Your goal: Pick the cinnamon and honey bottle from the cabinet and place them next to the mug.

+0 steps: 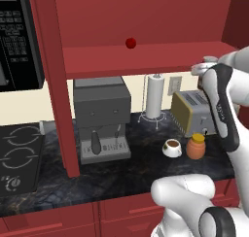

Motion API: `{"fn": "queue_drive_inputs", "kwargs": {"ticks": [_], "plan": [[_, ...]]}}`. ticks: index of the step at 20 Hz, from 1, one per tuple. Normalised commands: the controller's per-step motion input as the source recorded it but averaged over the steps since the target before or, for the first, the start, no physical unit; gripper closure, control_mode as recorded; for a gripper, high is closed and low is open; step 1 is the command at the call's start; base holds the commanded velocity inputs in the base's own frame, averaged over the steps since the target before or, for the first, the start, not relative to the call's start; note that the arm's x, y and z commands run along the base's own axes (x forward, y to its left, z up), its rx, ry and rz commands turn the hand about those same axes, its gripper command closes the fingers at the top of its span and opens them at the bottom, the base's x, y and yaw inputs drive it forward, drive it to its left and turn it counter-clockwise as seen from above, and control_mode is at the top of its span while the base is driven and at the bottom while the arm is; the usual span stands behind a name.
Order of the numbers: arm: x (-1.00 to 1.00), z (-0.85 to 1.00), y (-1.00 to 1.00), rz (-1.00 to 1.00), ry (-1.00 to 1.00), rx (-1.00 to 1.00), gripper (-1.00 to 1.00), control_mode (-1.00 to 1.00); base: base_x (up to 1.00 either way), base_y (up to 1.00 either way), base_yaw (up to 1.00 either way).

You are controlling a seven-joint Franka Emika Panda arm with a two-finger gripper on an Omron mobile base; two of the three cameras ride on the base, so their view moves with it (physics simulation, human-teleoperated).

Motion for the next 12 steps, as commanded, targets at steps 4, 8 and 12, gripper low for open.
{"fn": "queue_drive_inputs", "kwargs": {"ticks": [4,8,12], "plan": [[-0.81,-0.57,-0.08,0.08,0.0,0.0,1.0,-1.0,0.0,0.0,0.0],[-0.58,-0.68,-0.24,0.12,0.0,0.0,1.0,-1.0,0.0,0.0,0.0],[-0.54,-0.71,-0.09,0.14,0.0,0.0,1.0,-1.0,0.0,0.0,0.0]]}}
